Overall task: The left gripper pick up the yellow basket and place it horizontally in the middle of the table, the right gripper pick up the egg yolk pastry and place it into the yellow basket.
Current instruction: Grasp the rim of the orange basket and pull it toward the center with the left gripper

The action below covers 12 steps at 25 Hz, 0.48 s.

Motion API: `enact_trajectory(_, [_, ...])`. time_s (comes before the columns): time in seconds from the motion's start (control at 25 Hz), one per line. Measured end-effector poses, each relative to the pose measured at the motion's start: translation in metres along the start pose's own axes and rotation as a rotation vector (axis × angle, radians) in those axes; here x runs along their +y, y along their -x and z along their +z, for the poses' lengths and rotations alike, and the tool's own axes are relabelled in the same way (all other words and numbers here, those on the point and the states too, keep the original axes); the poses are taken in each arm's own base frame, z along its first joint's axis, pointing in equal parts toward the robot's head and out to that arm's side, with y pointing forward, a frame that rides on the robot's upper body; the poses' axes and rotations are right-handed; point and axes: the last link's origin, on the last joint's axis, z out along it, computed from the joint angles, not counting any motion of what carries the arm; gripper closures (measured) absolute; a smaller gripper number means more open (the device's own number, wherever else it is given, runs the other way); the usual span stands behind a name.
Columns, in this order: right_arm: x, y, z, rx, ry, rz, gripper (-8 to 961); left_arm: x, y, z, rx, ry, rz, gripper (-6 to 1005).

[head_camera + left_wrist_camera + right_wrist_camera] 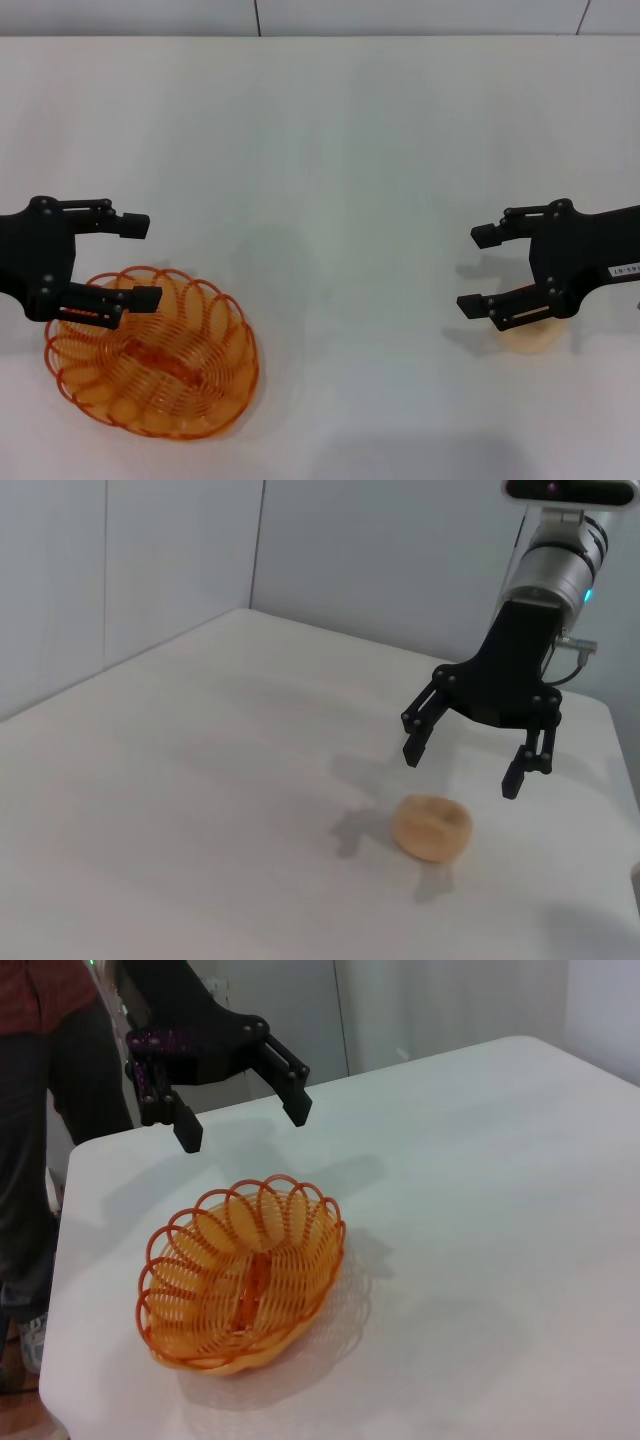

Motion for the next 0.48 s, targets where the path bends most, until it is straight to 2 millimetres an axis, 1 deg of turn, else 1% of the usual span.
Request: enact_trajectory(0.48, [0.0006, -0.0007, 0.0000, 0.001, 0.003, 0.003, 92, 0.0002, 0.0009, -0.0019, -0.005, -0.001, -0.005, 112])
